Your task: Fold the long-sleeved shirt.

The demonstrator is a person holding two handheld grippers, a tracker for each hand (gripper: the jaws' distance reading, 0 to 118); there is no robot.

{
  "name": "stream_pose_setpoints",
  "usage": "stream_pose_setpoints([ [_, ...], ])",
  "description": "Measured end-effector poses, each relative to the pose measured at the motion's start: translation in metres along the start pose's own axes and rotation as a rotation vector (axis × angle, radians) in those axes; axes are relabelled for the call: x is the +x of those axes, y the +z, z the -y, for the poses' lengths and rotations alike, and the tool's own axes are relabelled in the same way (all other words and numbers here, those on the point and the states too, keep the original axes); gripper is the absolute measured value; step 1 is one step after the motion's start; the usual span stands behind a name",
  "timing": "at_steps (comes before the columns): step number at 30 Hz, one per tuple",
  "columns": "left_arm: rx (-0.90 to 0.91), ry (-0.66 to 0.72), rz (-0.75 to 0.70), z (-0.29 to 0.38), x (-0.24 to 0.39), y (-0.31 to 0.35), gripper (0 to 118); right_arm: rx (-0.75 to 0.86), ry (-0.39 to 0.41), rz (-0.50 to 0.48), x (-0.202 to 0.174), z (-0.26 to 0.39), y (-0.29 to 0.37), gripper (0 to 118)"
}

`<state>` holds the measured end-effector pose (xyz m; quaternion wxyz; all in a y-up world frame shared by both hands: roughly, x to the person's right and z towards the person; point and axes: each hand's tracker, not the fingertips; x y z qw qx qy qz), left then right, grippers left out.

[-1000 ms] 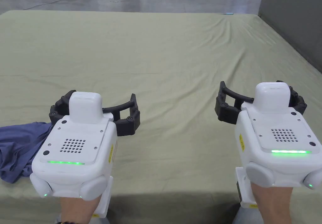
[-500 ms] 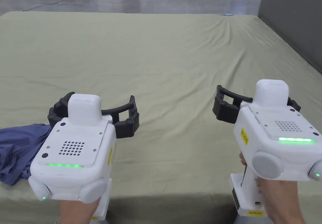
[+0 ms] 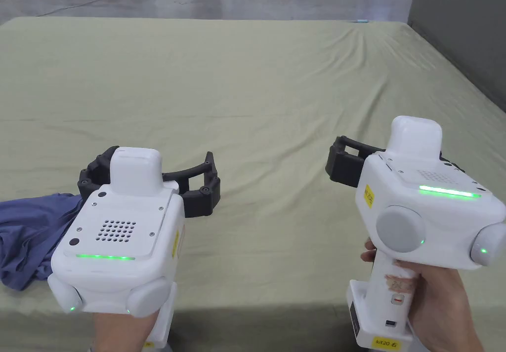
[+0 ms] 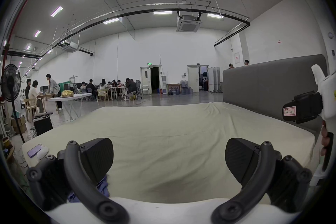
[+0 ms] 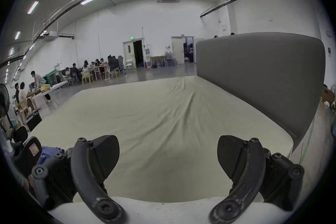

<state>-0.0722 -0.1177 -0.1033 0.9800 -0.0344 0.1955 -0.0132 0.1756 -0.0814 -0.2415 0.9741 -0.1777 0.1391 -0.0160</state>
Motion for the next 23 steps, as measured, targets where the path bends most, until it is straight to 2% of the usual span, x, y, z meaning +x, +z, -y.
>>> stream_pose_setpoints([
  [4,-0.005,-0.006,-0.006,0.001,0.000,0.000,118,0.024,0.000,0.007,-0.001,0.000,0.000,109],
  [6,-0.005,-0.005,-0.007,0.000,-0.001,0.000,118,0.032,-0.023,-0.008,0.001,0.000,-0.002,109],
  [9,-0.005,-0.004,-0.010,0.000,-0.001,0.000,118,0.038,-0.045,0.021,0.003,-0.001,0.003,109],
  [15,-0.007,-0.006,-0.011,0.000,-0.001,-0.001,118,0.070,-0.072,-0.080,0.014,-0.001,0.005,109],
  [23,-0.003,-0.011,-0.006,-0.002,0.000,0.000,118,0.094,-0.023,-0.060,0.010,-0.002,0.011,109],
])
